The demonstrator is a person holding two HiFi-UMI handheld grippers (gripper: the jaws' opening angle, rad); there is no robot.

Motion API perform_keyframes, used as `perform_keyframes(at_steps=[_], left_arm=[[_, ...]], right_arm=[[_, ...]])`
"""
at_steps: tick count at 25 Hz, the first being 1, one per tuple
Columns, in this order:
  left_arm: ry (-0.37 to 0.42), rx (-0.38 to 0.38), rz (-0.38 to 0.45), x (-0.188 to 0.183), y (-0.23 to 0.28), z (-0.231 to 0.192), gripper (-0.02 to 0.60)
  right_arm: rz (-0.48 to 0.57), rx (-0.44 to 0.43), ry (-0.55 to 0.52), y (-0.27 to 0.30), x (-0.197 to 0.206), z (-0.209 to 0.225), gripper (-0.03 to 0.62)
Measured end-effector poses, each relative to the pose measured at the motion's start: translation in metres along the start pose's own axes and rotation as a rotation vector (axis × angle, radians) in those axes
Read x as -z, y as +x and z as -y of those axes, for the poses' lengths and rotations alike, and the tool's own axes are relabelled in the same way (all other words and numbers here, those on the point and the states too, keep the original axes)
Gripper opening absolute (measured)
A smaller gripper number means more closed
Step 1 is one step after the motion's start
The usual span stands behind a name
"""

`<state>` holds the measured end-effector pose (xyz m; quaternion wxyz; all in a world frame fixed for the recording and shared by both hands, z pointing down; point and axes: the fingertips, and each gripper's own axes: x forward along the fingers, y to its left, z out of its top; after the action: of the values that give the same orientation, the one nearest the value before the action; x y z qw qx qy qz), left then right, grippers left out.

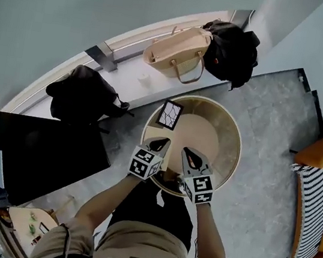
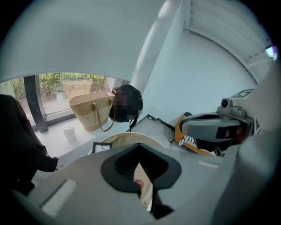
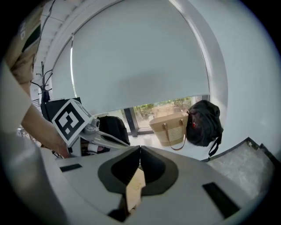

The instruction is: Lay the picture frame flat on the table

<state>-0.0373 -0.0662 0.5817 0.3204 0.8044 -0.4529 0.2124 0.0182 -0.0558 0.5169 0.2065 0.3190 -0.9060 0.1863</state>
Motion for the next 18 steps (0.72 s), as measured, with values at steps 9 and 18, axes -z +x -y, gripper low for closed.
perform_keyframes(at_steps=[9, 18], left_arm=[[0.084, 0.036, 0.082, -0.050, -0.103, 0.088, 0.008], [0.271, 0.050, 0.260, -0.141, -0.163, 0.152, 0.006]], right_arm=[[0.066, 0.004, -0.030, -0.107, -0.063, -0.045, 0.006], [0.237, 0.063, -0.086, -0.179, -0.139, -0.051, 0.006]])
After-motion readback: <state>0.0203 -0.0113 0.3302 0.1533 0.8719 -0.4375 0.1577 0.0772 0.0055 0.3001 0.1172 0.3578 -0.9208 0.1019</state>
